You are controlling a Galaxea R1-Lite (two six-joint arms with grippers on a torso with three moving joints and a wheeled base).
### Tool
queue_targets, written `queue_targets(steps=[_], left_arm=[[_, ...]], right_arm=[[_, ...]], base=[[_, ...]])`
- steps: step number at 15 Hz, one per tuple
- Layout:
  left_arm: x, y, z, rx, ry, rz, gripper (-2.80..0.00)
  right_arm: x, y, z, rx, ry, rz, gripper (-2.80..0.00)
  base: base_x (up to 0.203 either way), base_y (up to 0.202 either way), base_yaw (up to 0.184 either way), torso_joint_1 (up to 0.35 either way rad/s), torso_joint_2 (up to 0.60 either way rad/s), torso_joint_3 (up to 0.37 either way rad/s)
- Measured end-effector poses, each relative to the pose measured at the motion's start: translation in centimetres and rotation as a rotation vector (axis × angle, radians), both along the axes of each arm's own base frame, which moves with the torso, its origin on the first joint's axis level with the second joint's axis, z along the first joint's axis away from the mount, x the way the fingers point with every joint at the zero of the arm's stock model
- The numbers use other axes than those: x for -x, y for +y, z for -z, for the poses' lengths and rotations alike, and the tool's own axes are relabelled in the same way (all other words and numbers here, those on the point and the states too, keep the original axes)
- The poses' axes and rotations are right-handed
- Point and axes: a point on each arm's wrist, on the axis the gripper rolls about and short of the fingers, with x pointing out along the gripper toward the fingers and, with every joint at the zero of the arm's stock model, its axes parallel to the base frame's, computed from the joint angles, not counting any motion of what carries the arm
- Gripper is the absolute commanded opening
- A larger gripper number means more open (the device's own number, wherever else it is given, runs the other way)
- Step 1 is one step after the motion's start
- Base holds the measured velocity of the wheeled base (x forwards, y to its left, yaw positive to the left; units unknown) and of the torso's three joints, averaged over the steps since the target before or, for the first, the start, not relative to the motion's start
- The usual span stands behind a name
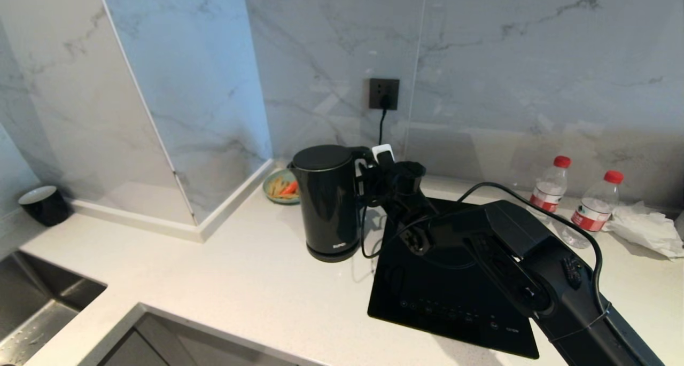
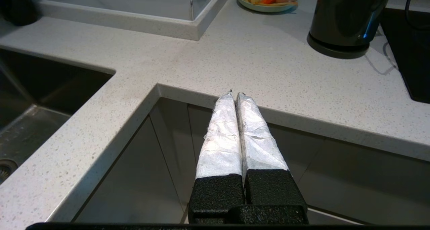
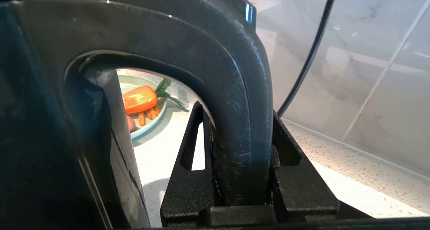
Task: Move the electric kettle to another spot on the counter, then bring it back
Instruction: Place it on the power base
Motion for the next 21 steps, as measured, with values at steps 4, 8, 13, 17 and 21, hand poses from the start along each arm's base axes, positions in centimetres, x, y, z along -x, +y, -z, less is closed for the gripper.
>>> queue_targets(steps=[4, 8, 13, 17, 21], left_arm=[[0.0, 0.0, 0.0, 0.000, 0.000, 0.000, -2.80], [0.0, 0.0, 0.0, 0.000, 0.000, 0.000, -2.80], [0.0, 0.0, 0.0, 0.000, 0.000, 0.000, -2.80], [0.0, 0.0, 0.0, 0.000, 0.000, 0.000, -2.80], [0.0, 0.0, 0.0, 0.000, 0.000, 0.000, -2.80]], right_arm=[[-0.2, -0.6, -0.2, 0.004, -0.005, 0.011, -2.80], [-0.5, -1.0, -0.3, 0.013, -0.008, 0.021, -2.80], [-0.7, -1.5, -0.2, 0.015, -0.005, 0.028, -2.80], [-0.3, -0.6, -0.1, 0.027, -0.045, 0.022, -2.80], [0.3, 0.5, 0.4, 0.031, -0.076, 0.016, -2.80]], base=[[0.000, 0.000, 0.000, 0.000, 0.00, 0.000], [0.000, 0.000, 0.000, 0.000, 0.00, 0.000], [0.000, 0.000, 0.000, 0.000, 0.00, 0.000], [0.000, 0.000, 0.000, 0.000, 0.00, 0.000], [0.000, 0.000, 0.000, 0.000, 0.00, 0.000]])
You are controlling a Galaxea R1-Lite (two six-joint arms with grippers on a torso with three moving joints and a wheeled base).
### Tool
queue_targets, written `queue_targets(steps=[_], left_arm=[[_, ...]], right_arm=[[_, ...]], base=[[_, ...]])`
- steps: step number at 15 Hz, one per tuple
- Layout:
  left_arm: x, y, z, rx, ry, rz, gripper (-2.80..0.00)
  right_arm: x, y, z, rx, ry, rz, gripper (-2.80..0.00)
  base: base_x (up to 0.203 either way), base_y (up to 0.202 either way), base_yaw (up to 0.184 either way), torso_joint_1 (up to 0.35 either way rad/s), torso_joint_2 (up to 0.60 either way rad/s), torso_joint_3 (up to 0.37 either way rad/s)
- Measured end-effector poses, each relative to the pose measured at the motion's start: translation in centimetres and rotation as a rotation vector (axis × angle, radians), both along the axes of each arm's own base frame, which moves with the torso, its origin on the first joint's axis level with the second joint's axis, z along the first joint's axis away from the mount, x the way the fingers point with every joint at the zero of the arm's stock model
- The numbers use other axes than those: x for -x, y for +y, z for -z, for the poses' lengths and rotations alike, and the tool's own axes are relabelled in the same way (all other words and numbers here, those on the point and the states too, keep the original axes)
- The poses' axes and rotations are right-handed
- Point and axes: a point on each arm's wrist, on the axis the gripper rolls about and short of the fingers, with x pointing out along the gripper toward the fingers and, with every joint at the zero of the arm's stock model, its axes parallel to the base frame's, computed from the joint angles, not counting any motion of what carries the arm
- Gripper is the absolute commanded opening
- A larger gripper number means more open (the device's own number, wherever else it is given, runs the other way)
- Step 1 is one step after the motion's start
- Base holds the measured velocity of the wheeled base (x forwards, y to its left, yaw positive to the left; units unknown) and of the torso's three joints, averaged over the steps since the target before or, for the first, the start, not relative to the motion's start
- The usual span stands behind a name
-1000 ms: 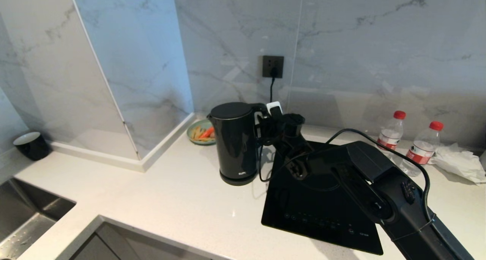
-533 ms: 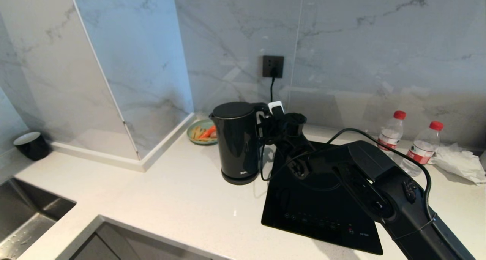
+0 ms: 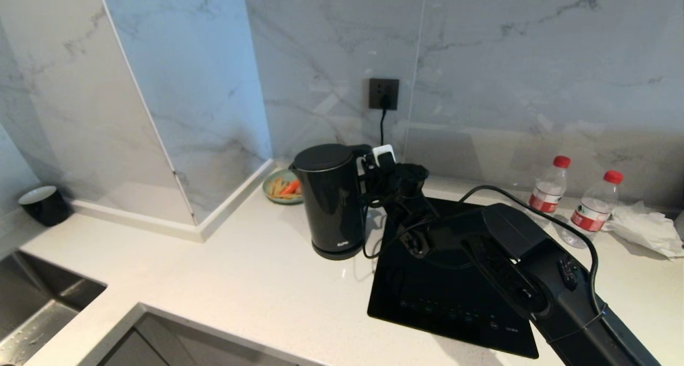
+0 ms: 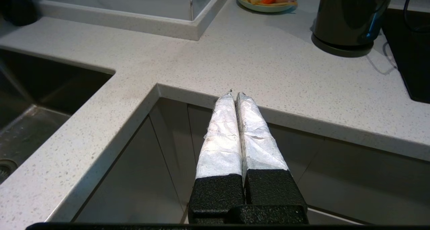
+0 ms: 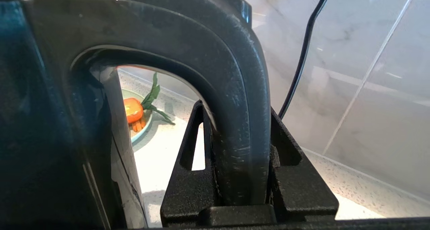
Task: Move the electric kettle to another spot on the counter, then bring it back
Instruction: Place it on the power base
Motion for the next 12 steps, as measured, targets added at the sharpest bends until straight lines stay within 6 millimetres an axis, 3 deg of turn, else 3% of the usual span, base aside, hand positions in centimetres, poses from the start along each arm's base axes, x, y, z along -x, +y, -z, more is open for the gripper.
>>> queue_targets(steps=[4, 9, 12], left_arm=[[0.0, 0.0, 0.0, 0.001, 0.000, 0.000, -2.80], [0.0, 0.0, 0.0, 0.000, 0.000, 0.000, -2.80], [0.0, 0.0, 0.0, 0.000, 0.000, 0.000, -2.80]], right_arm=[[-0.2, -0.4, 0.1, 0.001, 0.003, 0.005, -2.80], [-1.3, -3.0, -0.4, 0.001, 0.004, 0.051, -2.80], [-1.5, -3.4, -0.8, -0.002, -0.005, 0.062, -2.80]], base=[[0.000, 0.000, 0.000, 0.000, 0.00, 0.000], [0.000, 0.000, 0.000, 0.000, 0.00, 0.000], [0.000, 0.000, 0.000, 0.000, 0.00, 0.000]])
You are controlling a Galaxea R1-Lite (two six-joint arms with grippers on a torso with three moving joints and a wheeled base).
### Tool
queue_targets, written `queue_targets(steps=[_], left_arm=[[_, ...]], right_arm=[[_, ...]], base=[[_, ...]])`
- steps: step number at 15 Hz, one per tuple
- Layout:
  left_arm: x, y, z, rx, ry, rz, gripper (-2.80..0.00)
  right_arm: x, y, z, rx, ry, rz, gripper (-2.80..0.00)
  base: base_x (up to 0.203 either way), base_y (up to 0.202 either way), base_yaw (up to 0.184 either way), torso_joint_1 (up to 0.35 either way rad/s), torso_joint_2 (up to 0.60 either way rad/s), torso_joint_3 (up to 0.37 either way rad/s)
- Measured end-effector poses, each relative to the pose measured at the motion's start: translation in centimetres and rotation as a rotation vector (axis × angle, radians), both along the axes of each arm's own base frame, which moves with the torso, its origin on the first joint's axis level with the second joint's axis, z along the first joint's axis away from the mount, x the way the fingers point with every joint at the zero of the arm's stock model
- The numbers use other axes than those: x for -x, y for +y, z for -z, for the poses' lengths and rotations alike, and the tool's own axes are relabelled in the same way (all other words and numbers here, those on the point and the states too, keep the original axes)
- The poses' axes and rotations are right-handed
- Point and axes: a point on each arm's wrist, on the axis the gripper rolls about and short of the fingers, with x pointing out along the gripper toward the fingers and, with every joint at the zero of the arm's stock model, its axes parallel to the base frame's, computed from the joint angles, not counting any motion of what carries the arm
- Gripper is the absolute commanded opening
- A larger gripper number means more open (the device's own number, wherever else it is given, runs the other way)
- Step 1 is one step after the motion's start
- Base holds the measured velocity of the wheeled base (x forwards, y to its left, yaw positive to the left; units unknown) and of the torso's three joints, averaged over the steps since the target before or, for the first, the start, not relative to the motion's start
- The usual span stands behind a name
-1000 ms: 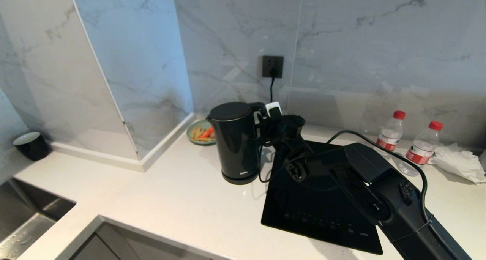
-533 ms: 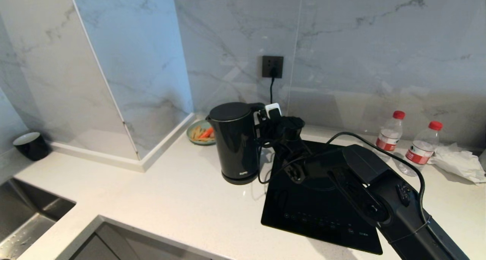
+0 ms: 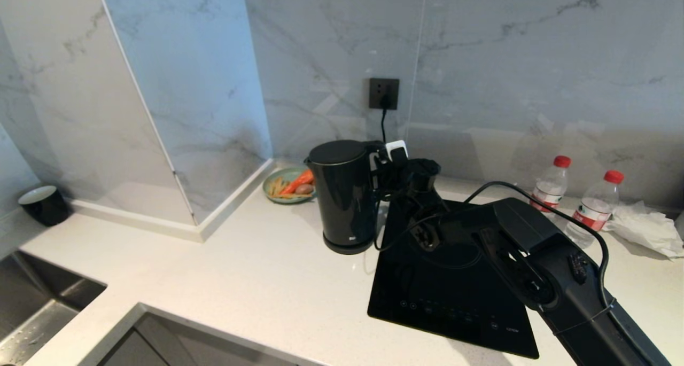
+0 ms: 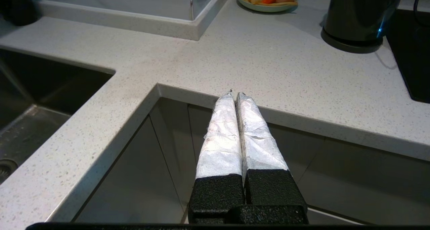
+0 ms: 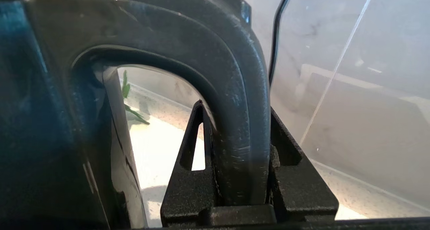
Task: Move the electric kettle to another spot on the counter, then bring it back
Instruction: Place it on the power base
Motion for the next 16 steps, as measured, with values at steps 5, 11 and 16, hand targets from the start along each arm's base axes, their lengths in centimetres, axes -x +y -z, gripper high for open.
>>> queue_targets(steps=[5, 11, 16], left_arm=[[0.0, 0.0, 0.0, 0.000, 0.000, 0.000, -2.80], [0.0, 0.0, 0.0, 0.000, 0.000, 0.000, -2.80], [0.0, 0.0, 0.0, 0.000, 0.000, 0.000, -2.80]], right_arm=[[0.4, 0.7, 0.1, -0.009, -0.025, -0.013, -2.80], [0.4, 0.3, 0.5, -0.038, -0.057, 0.018, -2.80], [0.0, -1.1, 0.0, -0.050, -0.066, 0.056, -2.80]], base=[[0.000, 0.000, 0.000, 0.000, 0.00, 0.000], [0.000, 0.000, 0.000, 0.000, 0.00, 0.000], [0.000, 0.000, 0.000, 0.000, 0.00, 0.000]])
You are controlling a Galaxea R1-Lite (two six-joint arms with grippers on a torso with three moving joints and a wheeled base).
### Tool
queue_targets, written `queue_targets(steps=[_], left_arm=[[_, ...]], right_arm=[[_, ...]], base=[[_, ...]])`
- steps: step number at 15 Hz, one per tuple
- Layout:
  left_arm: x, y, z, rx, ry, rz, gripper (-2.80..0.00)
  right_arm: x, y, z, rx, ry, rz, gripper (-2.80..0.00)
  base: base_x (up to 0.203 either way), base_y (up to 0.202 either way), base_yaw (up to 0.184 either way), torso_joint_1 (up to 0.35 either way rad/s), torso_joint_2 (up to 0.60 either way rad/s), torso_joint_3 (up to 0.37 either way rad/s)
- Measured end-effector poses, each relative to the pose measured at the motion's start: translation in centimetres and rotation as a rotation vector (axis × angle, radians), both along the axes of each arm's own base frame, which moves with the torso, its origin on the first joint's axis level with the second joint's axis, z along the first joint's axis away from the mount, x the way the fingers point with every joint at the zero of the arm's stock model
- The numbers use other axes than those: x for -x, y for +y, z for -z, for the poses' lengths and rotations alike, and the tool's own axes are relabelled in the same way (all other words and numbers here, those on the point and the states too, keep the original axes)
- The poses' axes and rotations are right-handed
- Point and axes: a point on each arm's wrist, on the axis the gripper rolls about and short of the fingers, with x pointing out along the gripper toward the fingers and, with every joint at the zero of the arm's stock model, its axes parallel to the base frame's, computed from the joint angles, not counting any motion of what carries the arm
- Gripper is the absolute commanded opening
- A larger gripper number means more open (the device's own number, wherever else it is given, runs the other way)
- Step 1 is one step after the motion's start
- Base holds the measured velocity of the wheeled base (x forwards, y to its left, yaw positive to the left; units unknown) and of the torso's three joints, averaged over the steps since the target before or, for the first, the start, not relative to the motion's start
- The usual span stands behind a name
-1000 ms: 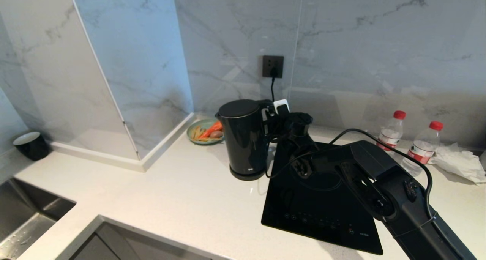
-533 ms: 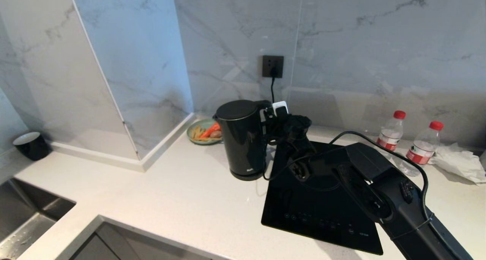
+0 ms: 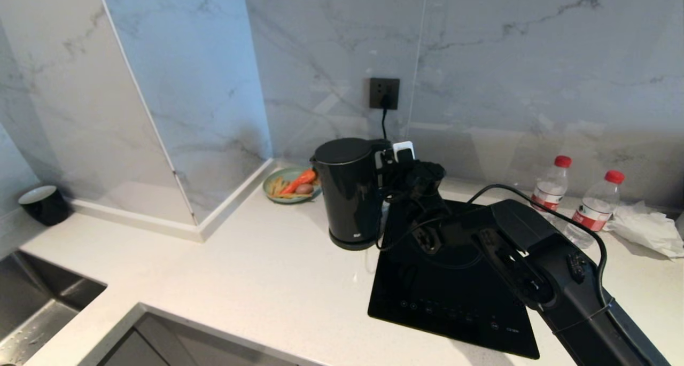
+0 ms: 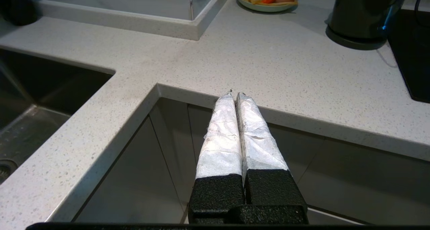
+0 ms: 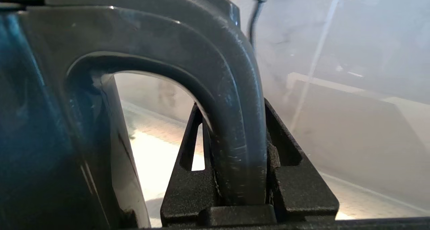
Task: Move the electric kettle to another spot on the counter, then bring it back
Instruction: Place it on the power base
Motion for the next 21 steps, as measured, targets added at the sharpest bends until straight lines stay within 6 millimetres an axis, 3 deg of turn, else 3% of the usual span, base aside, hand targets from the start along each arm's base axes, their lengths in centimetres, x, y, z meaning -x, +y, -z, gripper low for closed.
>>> queue_targets(steps=[3, 21], left_arm=[[0.0, 0.0, 0.0, 0.000, 0.000, 0.000, -2.80], [0.0, 0.0, 0.0, 0.000, 0.000, -0.002, -2.80]], right_arm=[[0.1, -0.3, -0.3, -0.018, -0.031, 0.012, -2.80], [0.9, -0.1, 3.6, -0.016, -0.015, 0.018, -2.80]], base=[[0.000, 0.000, 0.000, 0.000, 0.00, 0.000], [0.000, 0.000, 0.000, 0.000, 0.00, 0.000]])
